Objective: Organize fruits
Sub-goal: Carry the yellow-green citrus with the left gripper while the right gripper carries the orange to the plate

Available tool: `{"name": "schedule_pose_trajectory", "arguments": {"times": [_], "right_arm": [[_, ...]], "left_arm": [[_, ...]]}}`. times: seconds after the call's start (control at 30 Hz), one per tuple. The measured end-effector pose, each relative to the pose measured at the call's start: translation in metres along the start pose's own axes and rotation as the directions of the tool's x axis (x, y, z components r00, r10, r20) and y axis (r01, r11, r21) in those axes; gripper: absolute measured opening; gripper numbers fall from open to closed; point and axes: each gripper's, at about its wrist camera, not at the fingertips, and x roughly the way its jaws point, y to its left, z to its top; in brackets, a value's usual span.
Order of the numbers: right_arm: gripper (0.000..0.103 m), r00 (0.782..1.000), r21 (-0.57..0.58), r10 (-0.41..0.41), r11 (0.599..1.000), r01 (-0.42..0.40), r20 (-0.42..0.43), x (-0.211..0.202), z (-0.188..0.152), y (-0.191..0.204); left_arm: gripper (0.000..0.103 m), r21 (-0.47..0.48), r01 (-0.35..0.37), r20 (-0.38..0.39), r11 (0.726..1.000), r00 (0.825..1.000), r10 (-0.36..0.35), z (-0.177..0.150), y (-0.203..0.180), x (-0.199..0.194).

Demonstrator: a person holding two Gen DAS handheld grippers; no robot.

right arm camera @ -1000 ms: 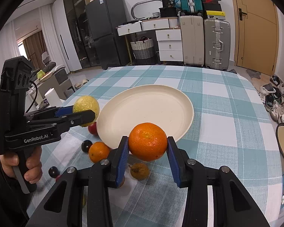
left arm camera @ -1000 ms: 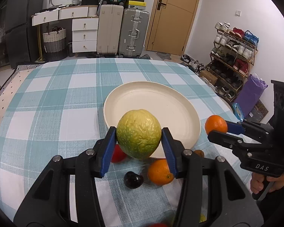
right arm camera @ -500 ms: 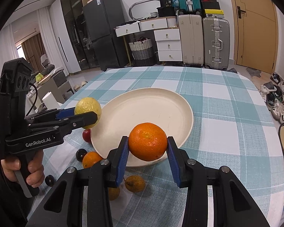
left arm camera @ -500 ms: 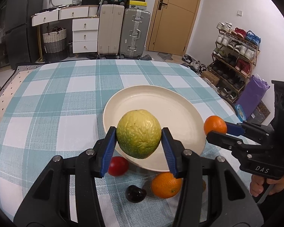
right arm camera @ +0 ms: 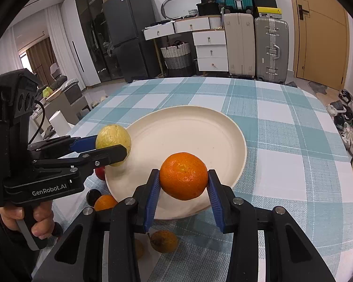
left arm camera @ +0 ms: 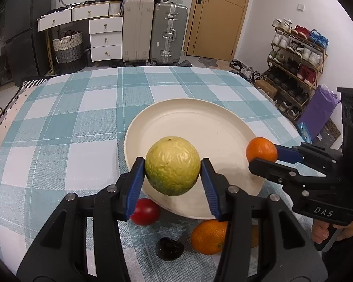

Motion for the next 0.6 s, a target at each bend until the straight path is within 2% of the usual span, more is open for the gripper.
{"name": "schedule_pose_trajectory", "arguments": {"times": [0.27,0.6], "right_arm": [[0.041,1.0,-0.013,-0.003,1.0,0.003,-0.016,0.009,0.0,0.001],[0.041,0.999,-0.033,-0.024,0.999,0.022,-0.04,0.021,-0.001,0.001]], "left_arm": [[0.045,0.029,-0.01,-0.056,1.0,0.998,0.012,0.0,-0.005,0.015],[0.045,0.059,-0.03,-0.077,0.998,0.996,0.035,0.002,-0.008,0.023]]}}
